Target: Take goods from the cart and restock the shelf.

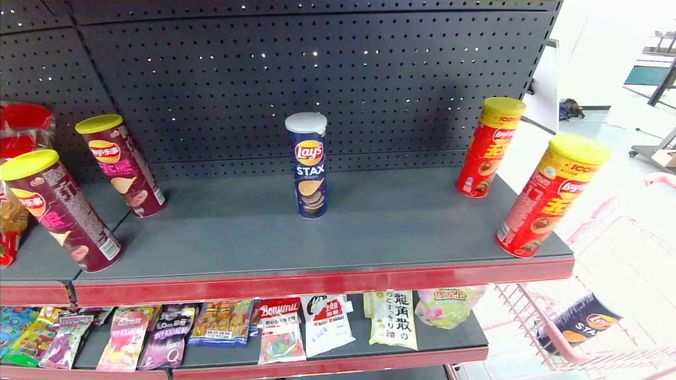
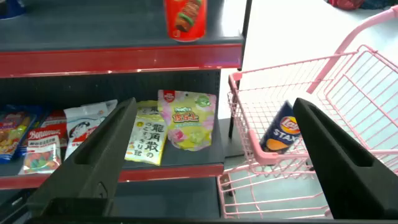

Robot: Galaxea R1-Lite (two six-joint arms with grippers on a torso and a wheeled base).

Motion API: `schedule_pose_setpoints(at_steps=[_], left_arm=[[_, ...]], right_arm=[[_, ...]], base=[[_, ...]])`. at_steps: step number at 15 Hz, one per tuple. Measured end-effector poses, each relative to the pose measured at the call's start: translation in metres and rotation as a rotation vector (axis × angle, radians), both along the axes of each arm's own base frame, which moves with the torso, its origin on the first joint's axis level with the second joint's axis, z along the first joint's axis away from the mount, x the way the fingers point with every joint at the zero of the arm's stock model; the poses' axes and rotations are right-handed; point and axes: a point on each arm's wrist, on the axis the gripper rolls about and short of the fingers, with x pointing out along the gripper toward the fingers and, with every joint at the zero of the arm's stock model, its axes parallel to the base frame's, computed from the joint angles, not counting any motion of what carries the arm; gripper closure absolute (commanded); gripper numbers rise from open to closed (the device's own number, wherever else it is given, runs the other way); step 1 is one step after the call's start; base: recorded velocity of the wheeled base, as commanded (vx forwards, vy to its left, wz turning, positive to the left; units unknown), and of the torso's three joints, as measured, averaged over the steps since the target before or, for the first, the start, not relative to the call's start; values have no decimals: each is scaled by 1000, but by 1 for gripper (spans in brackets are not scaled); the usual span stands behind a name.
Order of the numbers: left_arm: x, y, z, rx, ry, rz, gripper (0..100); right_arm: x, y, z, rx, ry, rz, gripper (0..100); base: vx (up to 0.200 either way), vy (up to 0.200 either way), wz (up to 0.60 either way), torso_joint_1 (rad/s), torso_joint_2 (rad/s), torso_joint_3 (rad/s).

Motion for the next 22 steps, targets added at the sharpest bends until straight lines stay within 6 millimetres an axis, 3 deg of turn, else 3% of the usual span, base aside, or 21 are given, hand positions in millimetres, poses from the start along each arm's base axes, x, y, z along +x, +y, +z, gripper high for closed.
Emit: schedule_pose_setpoints(at_steps=[10,13,22], left_arm=[[0,0,0,0,1,1,0],[0,0,0,0,1,0,0],[0,0,0,0,1,0,0]], right_arm=[[0,0,0,1,0,0,0],[0,0,0,1,0,0,0],[0,0,0,1,0,0,0]], base=[[0,-200,0,4,3,3],[0,0,0,0,0,0],[0,0,-600,4,3,2]])
